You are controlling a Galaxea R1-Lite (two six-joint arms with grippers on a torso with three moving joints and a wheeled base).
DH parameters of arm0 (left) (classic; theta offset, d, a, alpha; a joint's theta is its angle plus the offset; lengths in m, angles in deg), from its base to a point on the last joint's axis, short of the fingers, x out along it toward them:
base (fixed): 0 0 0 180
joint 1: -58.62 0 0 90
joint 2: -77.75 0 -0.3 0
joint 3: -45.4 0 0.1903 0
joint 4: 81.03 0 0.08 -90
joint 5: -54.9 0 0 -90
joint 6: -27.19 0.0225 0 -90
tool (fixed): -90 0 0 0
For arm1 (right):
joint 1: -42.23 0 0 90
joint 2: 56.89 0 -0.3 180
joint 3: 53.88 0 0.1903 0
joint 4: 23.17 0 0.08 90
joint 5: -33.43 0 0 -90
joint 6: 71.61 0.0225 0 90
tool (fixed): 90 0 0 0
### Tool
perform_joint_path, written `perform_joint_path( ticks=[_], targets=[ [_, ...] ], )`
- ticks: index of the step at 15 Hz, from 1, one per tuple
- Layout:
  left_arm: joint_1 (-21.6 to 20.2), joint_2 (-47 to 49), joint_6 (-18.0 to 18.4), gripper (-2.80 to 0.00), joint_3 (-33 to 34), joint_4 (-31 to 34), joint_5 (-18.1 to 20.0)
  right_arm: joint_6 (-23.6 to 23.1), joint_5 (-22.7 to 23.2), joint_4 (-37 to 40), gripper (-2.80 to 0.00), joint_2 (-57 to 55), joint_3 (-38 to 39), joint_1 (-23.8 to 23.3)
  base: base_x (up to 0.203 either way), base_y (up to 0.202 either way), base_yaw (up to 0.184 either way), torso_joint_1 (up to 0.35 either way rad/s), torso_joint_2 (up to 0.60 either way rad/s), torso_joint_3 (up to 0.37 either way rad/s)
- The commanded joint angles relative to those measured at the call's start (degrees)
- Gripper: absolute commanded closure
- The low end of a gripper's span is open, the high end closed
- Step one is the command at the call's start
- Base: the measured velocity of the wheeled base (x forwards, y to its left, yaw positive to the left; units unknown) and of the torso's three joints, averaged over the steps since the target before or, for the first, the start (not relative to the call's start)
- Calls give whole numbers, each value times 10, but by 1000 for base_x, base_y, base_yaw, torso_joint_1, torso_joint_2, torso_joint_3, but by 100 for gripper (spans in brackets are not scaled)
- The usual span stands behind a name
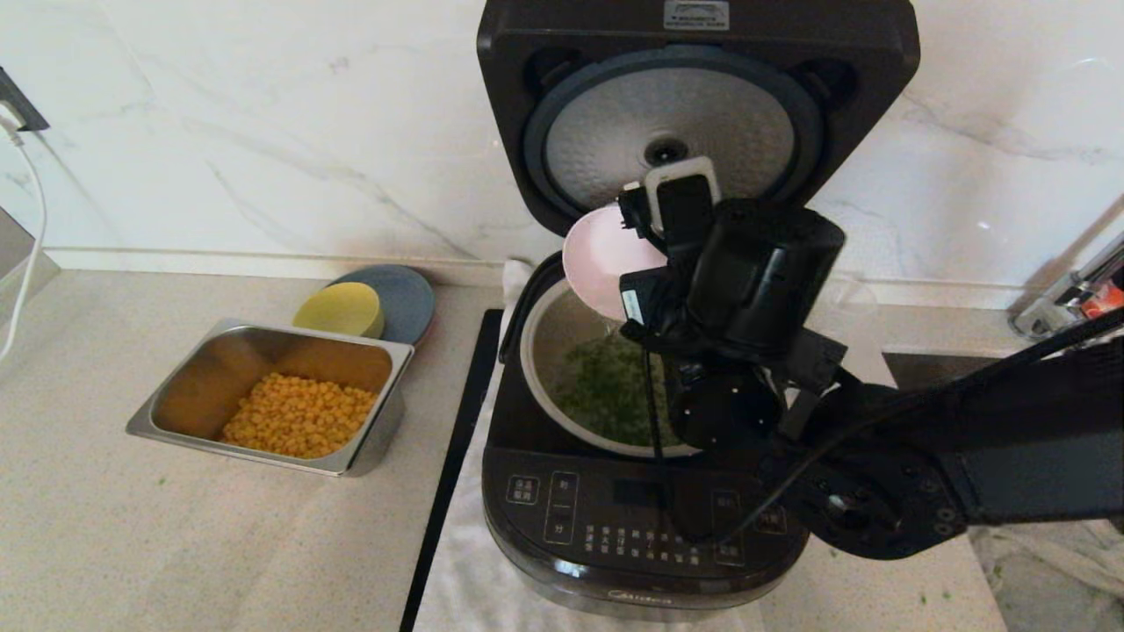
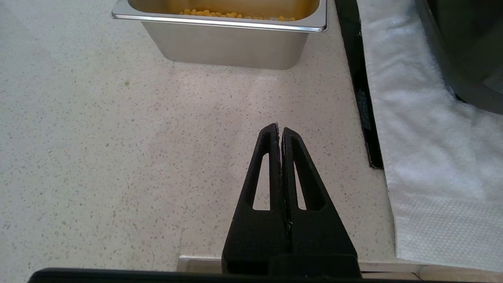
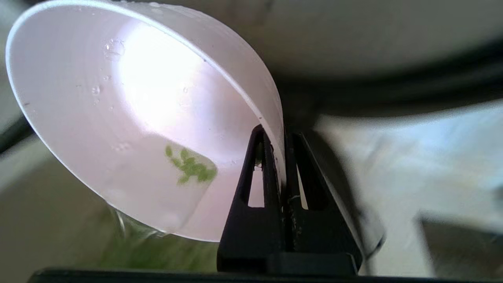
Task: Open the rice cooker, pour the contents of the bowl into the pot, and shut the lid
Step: Pour the water from the bowl into the rice cooker
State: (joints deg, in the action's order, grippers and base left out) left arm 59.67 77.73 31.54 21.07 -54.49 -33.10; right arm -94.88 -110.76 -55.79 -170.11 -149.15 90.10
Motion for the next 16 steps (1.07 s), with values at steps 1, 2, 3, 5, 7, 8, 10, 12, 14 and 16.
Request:
perform_joint_path(
  ticks=[1, 2, 3, 5, 7, 8, 10, 12, 14, 16],
  targets=[
    [0, -1, 0, 0, 0, 0, 0, -118, -2, -224, 0, -31, 46, -2, 0, 0, 0, 0, 0, 0],
    [0, -1, 0, 0, 0, 0, 0, -123, -2, -229, 0, -27, 49, 0, 0, 0, 0, 0, 0, 0],
    [0, -1, 0, 0, 0, 0, 0, -124, -1, -229, 0, -22, 45, 2, 0, 0, 0, 0, 0, 0],
    [0, -1, 0, 0, 0, 0, 0, -124, -1, -230, 0, -17, 44, 4, 0, 0, 0, 0, 0, 0],
    [0, -1, 0, 0, 0, 0, 0, -123, -2, -230, 0, -11, 46, 9, 0, 0, 0, 0, 0, 0],
    [0, -1, 0, 0, 0, 0, 0, -123, -2, -231, 0, -9, 49, 19, 0, 0, 0, 0, 0, 0],
    [0, -1, 0, 0, 0, 0, 0, -124, -2, -235, 0, -9, 51, 26, 0, 0, 0, 0, 0, 0],
    [0, -1, 0, 0, 0, 0, 0, -123, -6, -233, 0, -10, 54, 35, 0, 0, 0, 0, 0, 0],
    [0, -1, 0, 0, 0, 0, 0, -124, -12, -225, 0, -2, 63, 45, 0, 0, 0, 0, 0, 0],
    [0, -1, 0, 0, 0, 0, 0, -124, -20, -216, 0, 4, 84, 48, 0, 0, 0, 0, 0, 0]
  ],
)
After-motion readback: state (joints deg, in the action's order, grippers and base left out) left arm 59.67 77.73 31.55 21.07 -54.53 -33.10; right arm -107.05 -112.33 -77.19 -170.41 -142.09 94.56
